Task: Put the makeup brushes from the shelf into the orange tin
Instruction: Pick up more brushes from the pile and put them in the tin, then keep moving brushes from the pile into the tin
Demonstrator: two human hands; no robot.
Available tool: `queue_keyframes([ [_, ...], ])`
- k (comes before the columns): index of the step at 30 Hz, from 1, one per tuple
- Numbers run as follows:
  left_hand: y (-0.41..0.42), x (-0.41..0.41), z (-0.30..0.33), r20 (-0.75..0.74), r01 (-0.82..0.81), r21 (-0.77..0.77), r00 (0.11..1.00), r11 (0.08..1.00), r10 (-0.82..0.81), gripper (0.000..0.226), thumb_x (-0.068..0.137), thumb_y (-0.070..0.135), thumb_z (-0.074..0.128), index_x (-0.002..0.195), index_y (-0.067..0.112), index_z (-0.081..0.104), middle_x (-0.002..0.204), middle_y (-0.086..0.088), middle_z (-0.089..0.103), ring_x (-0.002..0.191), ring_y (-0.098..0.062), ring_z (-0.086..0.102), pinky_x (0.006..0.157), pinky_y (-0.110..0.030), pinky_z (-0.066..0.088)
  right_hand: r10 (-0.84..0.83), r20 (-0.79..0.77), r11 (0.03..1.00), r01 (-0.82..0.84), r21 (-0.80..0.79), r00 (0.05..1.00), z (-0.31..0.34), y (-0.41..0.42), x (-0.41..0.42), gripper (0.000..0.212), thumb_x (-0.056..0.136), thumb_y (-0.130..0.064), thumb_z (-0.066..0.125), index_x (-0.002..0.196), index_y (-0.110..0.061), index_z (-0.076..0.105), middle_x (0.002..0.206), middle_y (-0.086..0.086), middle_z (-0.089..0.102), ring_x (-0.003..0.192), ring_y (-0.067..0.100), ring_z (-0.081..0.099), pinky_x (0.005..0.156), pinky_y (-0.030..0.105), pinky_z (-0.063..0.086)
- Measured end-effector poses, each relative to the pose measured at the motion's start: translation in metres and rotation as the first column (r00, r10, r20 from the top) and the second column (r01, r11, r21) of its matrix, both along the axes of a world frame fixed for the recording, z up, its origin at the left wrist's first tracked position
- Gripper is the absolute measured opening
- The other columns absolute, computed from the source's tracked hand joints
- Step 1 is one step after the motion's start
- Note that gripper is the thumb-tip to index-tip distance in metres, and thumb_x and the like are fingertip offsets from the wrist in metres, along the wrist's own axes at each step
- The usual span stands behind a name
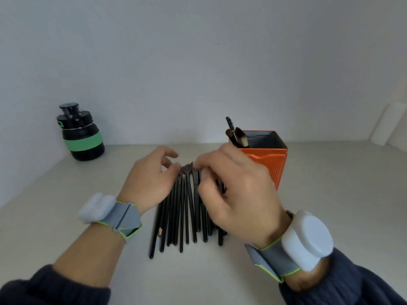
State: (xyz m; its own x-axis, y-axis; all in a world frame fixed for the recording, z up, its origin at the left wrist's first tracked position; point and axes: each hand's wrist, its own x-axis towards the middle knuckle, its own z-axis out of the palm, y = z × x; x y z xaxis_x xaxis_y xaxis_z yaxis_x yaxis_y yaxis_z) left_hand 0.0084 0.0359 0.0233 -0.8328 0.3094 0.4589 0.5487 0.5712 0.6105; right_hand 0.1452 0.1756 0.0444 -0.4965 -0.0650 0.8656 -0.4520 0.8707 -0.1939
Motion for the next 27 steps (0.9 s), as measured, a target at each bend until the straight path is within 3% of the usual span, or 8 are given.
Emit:
queue_keyframes([
  [4,-0.007,-0.003,-0.003,0.119,-0.051,-0.243,0.989,0.969,0.082,0.029,0.088,0.036,0.061,0.115,0.027,0.058,0.097,0.004,0.067,0.095,-0.024,0.062,0.086,-0.035,0.048,-0.069,0.421,0.983,-0.011,0.184,0.904,-0.012,-0.005,-0.008,0.024,0.096,-0.030,0.050,0.115,-0.019,0.062,0.102,0.000,0.056,0.078,0.026,0.063,0.067,0.043,0.055],
  [7,-0.006,-0.002,-0.009,0.180,-0.036,-0.358,0.978,0.933,0.107,0.039,0.086,0.043,0.061,0.120,0.025,0.054,0.107,-0.002,0.066,0.103,-0.026,0.061,0.092,-0.038,0.048,-0.141,0.561,0.964,-0.016,0.266,0.815,-0.022,-0.006,-0.014,0.031,0.099,-0.035,0.047,0.126,-0.021,0.053,0.110,0.001,0.047,0.079,0.027,0.062,0.069,0.043,0.055],
  [16,-0.004,0.000,-0.013,0.129,-0.023,-0.408,0.988,0.913,0.082,0.042,0.083,0.033,0.060,0.124,0.027,0.052,0.109,0.000,0.060,0.102,-0.023,0.059,0.085,-0.031,0.044,-0.267,0.640,0.937,0.038,0.348,0.720,-0.030,-0.007,-0.016,0.029,0.099,-0.038,0.045,0.119,-0.018,0.050,0.107,0.005,0.052,0.086,0.031,0.062,0.073,0.040,0.053],
  [21,-0.001,0.003,-0.012,0.109,0.020,-0.382,0.994,0.924,0.024,0.044,0.083,0.026,0.062,0.126,0.026,0.051,0.111,0.001,0.055,0.099,-0.022,0.057,0.083,-0.029,0.041,-0.319,0.616,0.924,0.091,0.372,0.720,-0.032,-0.012,-0.015,0.021,0.097,-0.035,0.044,0.108,-0.018,0.050,0.092,0.003,0.060,0.079,0.030,0.062,0.062,0.034,0.043],
  [24,-0.001,0.003,-0.011,0.132,0.026,-0.339,0.991,0.940,0.020,0.047,0.081,0.023,0.065,0.126,0.025,0.052,0.110,0.002,0.055,0.097,-0.024,0.060,0.089,-0.032,0.046,-0.334,0.616,0.923,0.116,0.367,0.713,-0.032,-0.014,-0.017,0.019,0.096,-0.032,0.044,0.109,-0.018,0.048,0.086,0.003,0.061,0.074,0.029,0.062,0.061,0.034,0.046],
  [27,-0.001,0.001,-0.013,0.163,0.022,-0.310,0.986,0.950,0.031,0.048,0.080,0.021,0.068,0.126,0.022,0.053,0.103,0.004,0.057,0.093,-0.020,0.059,0.083,-0.027,0.045,-0.344,0.641,0.926,0.136,0.351,0.686,-0.032,-0.014,-0.018,0.026,0.095,-0.029,0.046,0.118,-0.018,0.049,0.088,0.006,0.065,0.076,0.030,0.064,0.067,0.038,0.054],
])
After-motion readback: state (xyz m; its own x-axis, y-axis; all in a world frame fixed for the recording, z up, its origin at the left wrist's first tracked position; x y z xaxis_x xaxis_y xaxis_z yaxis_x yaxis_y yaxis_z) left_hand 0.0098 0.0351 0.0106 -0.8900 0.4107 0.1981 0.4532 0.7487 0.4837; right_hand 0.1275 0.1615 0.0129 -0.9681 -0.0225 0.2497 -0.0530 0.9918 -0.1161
